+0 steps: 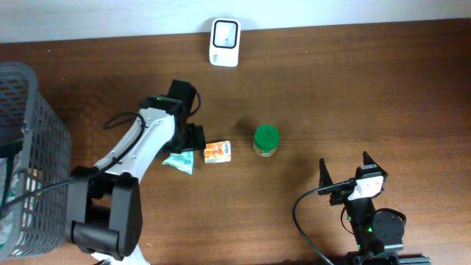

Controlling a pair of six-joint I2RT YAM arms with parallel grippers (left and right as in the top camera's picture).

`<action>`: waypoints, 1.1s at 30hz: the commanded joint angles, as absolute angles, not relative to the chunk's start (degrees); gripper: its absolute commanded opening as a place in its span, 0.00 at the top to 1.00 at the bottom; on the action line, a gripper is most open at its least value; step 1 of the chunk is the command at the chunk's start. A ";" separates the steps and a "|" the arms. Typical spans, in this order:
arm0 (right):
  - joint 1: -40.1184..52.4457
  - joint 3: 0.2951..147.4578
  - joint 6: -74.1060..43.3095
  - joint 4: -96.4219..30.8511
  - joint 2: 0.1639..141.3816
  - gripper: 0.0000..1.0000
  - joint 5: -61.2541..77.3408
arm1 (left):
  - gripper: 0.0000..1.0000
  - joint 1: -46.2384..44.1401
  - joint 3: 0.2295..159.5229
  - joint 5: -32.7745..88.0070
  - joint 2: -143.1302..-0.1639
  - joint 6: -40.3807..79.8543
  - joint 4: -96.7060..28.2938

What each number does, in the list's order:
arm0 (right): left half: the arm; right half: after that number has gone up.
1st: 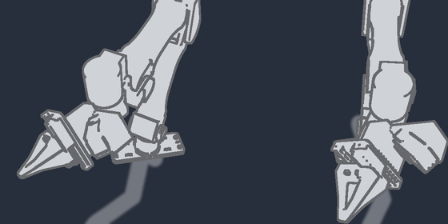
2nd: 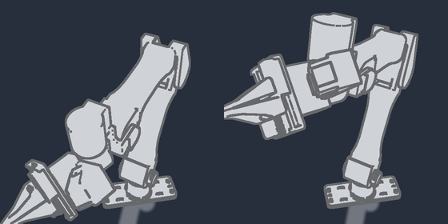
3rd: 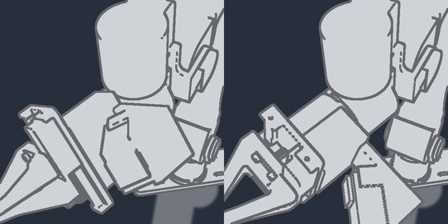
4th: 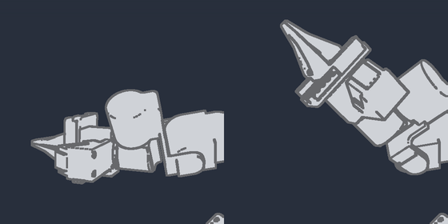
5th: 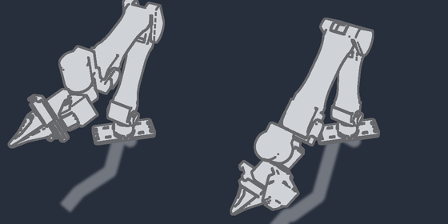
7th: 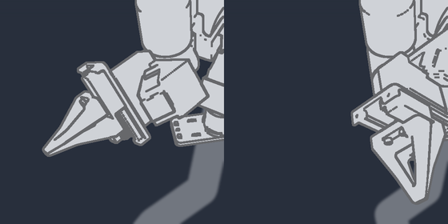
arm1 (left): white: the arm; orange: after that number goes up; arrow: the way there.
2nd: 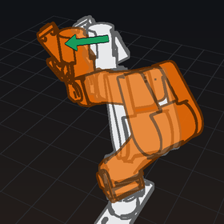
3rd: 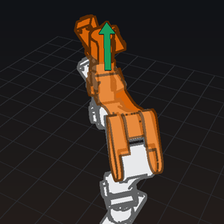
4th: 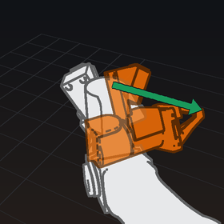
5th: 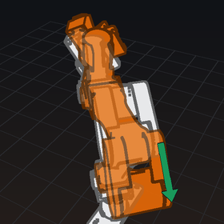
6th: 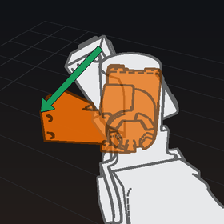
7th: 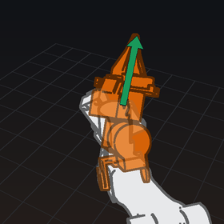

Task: Scan the item barcode
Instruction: 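Take the light green wipes packet from the basket and place it on the table, then take the dark green 3M gloves packet from the basket and lay it down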

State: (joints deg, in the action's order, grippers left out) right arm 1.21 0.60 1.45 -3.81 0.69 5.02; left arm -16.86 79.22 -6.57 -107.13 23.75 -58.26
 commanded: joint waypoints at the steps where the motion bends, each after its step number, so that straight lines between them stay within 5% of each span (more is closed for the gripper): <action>1: 1.54 0.32 1.02 -4.10 0.36 0.02 5.39 | 0.01 -16.21 91.26 -9.50 -99.46 22.61 -62.54; 5: 1.54 0.32 1.04 -4.10 0.36 0.02 5.39 | 0.01 -8.80 106.78 -12.01 -89.27 18.98 -68.95; 7: 1.54 0.32 1.04 -4.10 0.36 0.02 5.39 | 0.21 -0.91 108.73 -16.75 -82.72 19.35 -69.25; 12: 1.54 0.32 1.02 -4.10 0.36 0.02 5.39 | 0.10 24.12 107.28 -19.38 -78.54 21.41 -70.59; 16: 1.54 0.32 1.02 -4.10 0.36 0.02 5.39 | 0.09 34.70 96.86 -19.29 -83.68 19.97 -61.52; 24: 1.54 0.32 1.02 -4.10 0.36 0.02 5.39 | 0.13 38.54 91.33 -18.90 -103.59 -4.78 -53.78; 29: 1.54 0.32 1.04 -4.10 0.36 0.02 5.39 | 0.14 38.52 90.78 -15.88 -112.29 -10.98 -52.25; 31: 1.54 0.32 1.02 -4.10 0.36 0.01 5.39 | 0.25 38.61 90.78 -16.64 -114.72 -11.49 -52.01; 33: 1.54 0.32 1.04 -4.10 0.36 0.02 5.39 | 0.25 38.81 90.78 -16.95 -116.86 -11.49 -50.52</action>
State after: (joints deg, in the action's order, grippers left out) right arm 1.21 0.60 1.45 -3.84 0.69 5.04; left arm 38.17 90.89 -17.34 -114.04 -9.63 -51.62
